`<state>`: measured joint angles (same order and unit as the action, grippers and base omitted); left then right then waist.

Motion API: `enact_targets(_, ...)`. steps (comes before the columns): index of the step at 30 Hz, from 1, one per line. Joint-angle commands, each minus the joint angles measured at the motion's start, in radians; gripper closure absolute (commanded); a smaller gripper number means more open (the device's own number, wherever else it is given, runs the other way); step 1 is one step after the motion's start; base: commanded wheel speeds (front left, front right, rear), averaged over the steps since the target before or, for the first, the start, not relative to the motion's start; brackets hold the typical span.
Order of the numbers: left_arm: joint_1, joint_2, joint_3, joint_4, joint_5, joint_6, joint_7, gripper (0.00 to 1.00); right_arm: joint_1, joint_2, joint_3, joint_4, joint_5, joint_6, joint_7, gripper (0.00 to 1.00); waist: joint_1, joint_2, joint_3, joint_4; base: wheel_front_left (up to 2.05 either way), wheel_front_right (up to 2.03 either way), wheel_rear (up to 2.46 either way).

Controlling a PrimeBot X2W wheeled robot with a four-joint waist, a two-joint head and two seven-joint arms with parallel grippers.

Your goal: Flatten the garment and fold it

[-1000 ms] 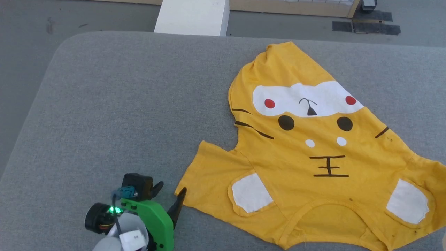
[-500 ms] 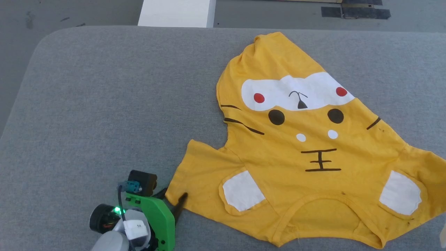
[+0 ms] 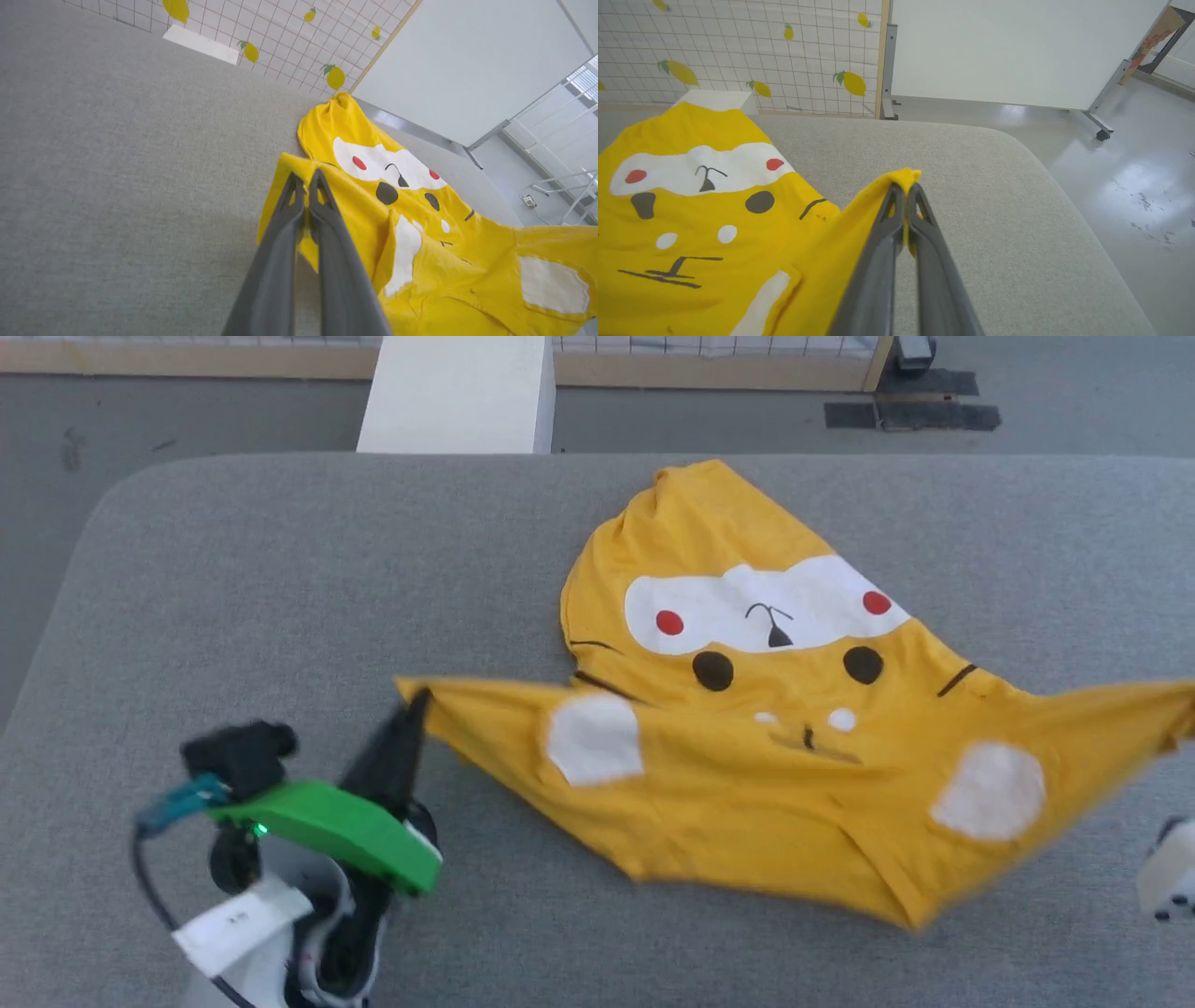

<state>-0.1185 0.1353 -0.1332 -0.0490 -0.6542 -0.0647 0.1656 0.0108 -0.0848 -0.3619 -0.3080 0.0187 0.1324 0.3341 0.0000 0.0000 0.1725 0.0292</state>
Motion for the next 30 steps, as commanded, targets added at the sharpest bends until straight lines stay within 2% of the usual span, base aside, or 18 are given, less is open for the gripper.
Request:
enact_targets(1,-0.046,-0.009,0.024,-0.04,-0.012,0.023,-0.015,1.0,-0.045,-0.016,0.026,-0.021,0.017,-0.002,-0.005,1.0,0.0,0.0,-0.034,-0.015,0.0,0.0,0.0)
enact_targets(6,-0.183,-0.03,0.075,-0.173,-0.019,0.101,-0.018,1.0,-0.197,-0.106,0.147,-0.058,0.039,-0.002,0.002,1.0,0.0,0.0,-0.081,-0.04,0.0,0.0,0.0)
enact_targets(13,-0.446,0.003,0.093,-0.223,0.012,0.148,0.04,1.0,-0.479,-0.23,0.312,-0.008,0.041,-0.002,0.011,1.0,0.0,0.0,-0.13,-0.07,0.0,0.0,0.0)
enact_targets(21,-0.71,0.037,0.087,-0.136,0.038,0.203,0.148,1.0,-0.749,-0.303,0.44,0.082,0.074,-0.002,0.042,1.0,0.0,0.0,-0.135,-0.095,0.0,0.0,0.0)
enact_targets(26,-0.811,0.042,0.087,-0.037,0.034,0.235,0.206,1.0,-0.878,-0.334,0.509,0.167,0.097,-0.002,0.063,1.0,0.0,0.0,-0.082,-0.119,0.0,0.0,0.0)
enact_targets(30,-0.906,0.049,0.092,0.06,0.053,0.251,0.198,1.0,-0.993,-0.34,0.572,0.28,0.097,-0.002,0.059,1.0,0.0,0.0,-0.011,-0.137,0.0,0.0,0.0)
